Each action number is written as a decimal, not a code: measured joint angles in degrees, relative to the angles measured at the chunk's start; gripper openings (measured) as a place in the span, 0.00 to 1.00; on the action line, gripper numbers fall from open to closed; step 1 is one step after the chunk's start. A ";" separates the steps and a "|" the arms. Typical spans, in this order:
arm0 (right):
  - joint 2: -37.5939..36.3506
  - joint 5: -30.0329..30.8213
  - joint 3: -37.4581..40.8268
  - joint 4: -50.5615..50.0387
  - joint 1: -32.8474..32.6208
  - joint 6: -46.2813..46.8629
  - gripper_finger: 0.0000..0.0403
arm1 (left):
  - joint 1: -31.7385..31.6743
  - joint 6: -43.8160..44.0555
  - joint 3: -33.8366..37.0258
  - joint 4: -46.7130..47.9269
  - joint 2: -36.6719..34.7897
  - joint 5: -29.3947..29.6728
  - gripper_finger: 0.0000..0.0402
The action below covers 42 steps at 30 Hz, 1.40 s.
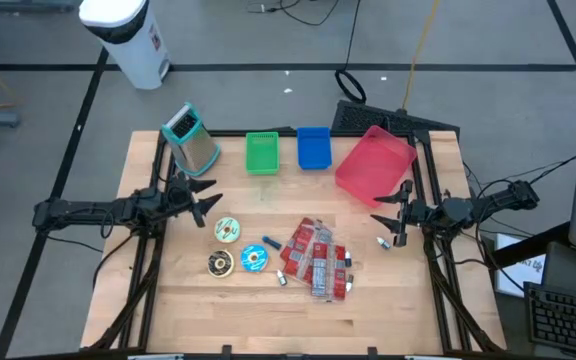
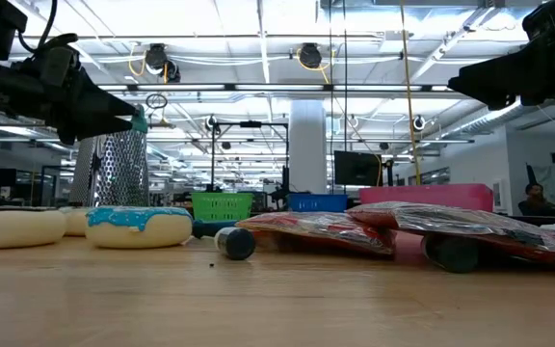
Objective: Pick & Place Food Item
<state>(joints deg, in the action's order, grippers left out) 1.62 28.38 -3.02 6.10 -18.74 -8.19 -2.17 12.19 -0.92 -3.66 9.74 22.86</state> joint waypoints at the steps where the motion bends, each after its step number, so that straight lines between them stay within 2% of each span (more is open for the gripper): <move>1: -0.01 0.00 0.01 0.10 0.00 0.06 0.53 | 0.00 0.01 0.00 0.00 0.00 0.01 0.64; 3: 0.01 -0.02 -0.01 0.18 0.00 1.30 0.53 | 0.00 0.00 0.01 0.00 -0.01 0.00 0.64; 8: 0.01 -0.09 0.00 0.30 -0.02 13.33 0.53 | 0.00 0.00 0.01 0.00 0.00 0.01 0.64; 10: 0.01 -0.08 0.01 0.54 -0.02 15.40 0.53 | 0.00 0.00 0.01 0.00 -0.01 0.01 0.64; 19: 0.01 0.09 -0.01 1.35 -0.02 14.38 0.53 | 0.00 0.00 0.01 0.00 -0.01 -0.01 0.64; 24: 0.01 0.07 0.00 2.48 -0.02 20.96 0.53 | 0.00 0.00 0.01 -0.01 0.00 0.01 0.64; 33: -0.01 0.28 0.01 6.93 -0.02 21.11 0.53 | 0.00 0.12 0.00 0.00 -0.01 0.01 0.64; 42: 0.01 0.17 0.01 6.96 -0.02 25.51 0.53 | 0.00 9.86 0.08 -0.92 -0.01 -0.01 0.64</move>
<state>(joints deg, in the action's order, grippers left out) 1.63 28.55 -3.01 13.06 -18.76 17.32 -2.17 22.05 -0.84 -4.58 9.73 22.85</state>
